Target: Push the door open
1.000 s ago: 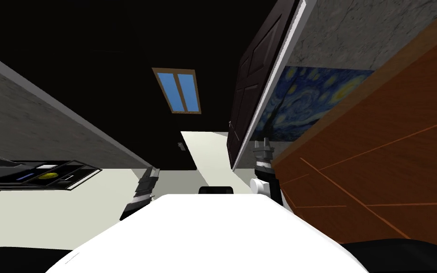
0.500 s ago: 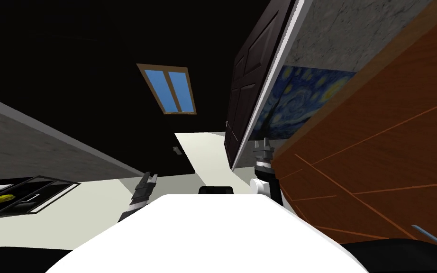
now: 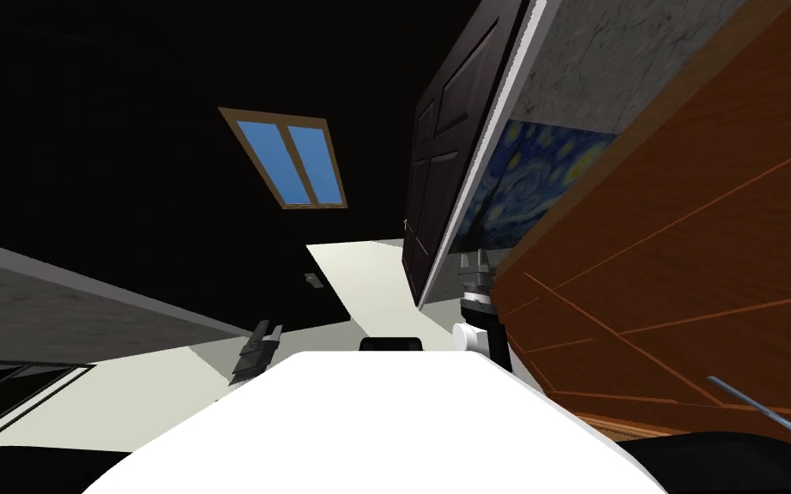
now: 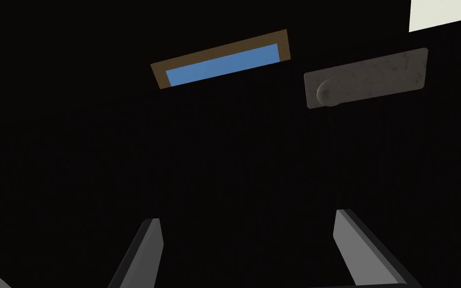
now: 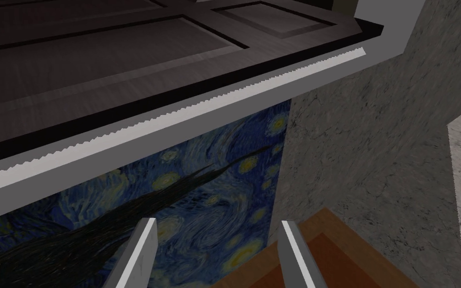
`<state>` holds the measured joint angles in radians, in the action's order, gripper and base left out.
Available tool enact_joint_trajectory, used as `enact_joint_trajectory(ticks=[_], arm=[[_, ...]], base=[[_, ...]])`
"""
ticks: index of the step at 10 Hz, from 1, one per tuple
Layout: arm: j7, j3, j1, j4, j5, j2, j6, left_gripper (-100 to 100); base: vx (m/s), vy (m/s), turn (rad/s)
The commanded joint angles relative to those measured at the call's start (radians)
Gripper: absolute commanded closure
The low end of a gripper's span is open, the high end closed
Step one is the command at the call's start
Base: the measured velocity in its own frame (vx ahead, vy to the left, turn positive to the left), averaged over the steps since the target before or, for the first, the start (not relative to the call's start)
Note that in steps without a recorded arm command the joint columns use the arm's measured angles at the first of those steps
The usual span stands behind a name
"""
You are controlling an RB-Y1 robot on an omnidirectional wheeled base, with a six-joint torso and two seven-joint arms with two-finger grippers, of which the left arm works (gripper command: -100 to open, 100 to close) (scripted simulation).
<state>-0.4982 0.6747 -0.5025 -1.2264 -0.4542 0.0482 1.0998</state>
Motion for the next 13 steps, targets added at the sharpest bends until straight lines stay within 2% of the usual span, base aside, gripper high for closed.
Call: enact_joint_trajectory(ticks=[1, 7, 11, 13], arm=[[-0.008, 0.019, 0.009, 0.044, -0.011, -0.001, 0.018, -100], [-0.051, 0.085, 0.009, 0.152, -0.057, -0.03, 0.068, -100], [-0.086, 0.14, 0.009, 0.242, -0.096, -0.065, 0.11, -100], [-0.106, 0.171, 0.009, 0.293, -0.118, -0.09, 0.133, -100]], base=[[0.057, 0.068, -0.137], [0.061, 0.078, -0.157], [0.069, 0.112, -0.192], [0.061, 0.138, -0.219]])
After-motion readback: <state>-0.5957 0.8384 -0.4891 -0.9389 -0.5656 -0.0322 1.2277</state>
